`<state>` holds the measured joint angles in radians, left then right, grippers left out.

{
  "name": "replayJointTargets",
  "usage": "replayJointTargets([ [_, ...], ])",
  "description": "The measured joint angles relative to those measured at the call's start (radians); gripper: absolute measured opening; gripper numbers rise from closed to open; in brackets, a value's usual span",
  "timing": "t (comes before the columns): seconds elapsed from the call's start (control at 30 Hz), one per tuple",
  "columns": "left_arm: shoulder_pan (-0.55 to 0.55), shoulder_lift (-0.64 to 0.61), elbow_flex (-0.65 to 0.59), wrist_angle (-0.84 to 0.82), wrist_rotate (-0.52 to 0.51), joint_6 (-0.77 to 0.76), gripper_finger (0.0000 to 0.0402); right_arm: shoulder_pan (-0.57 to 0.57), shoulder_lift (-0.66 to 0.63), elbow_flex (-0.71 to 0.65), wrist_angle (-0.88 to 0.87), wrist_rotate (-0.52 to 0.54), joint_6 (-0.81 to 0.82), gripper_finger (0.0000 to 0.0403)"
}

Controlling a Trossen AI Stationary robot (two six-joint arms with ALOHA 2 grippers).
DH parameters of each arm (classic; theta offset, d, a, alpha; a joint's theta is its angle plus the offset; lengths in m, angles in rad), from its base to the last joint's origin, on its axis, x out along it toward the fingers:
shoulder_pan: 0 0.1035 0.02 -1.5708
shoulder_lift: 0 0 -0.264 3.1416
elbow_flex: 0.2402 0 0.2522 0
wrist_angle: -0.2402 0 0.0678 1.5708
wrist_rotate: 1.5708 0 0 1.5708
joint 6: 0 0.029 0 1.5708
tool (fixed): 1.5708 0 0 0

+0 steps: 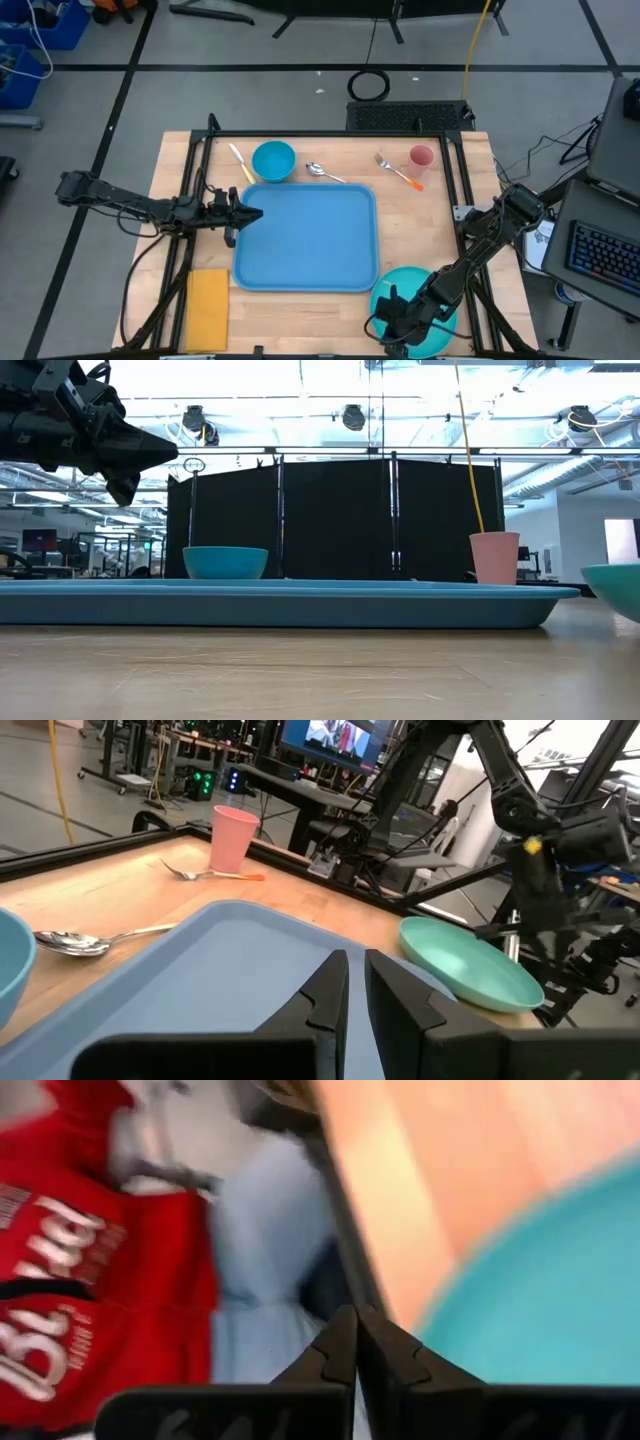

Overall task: Set up tray
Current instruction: Put the green plate on the blue serving tray

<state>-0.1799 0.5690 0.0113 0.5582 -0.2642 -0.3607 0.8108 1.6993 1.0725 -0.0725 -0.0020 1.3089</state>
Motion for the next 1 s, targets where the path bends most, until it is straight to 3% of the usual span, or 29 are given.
replayJointTargets([
  [0.23,0.0,0.0,0.0,-0.006,0.0,0.0,0.0042,0.001,0.003,0.0,0.271,0.061,-0.073,0.0024],
  [0.43,0.0,0.0,0.0,-0.007,0.0,-0.001,0.0042,0.0,0.061,0.0,0.623,0.128,-0.227,0.0012],
  [0.53,0.0,0.0,0.0,-0.009,0.0,-0.001,0.0042,-0.007,0.083,0.001,0.698,0.164,-0.262,0.0008],
  [0.67,0.0,0.0,0.0,-0.009,0.0,-0.003,0.0042,-0.006,0.118,0.031,0.642,0.182,-0.28,0.0007],
  [0.77,0.0,0.0,0.0,-0.009,-0.002,-0.004,0.0042,-0.007,0.157,0.153,0.616,0.16,-0.379,0.0021],
  [0.9,0.0,0.0,0.0,-0.009,-0.008,-0.01,0.0042,-0.018,0.176,0.329,0.305,0.134,-0.401,0.0058],
  [1.0,0.0,0.0,0.0,-0.01,-0.007,-0.012,0.0042,-0.018,0.19,0.367,0.112,0.158,-0.331,0.0094],
])
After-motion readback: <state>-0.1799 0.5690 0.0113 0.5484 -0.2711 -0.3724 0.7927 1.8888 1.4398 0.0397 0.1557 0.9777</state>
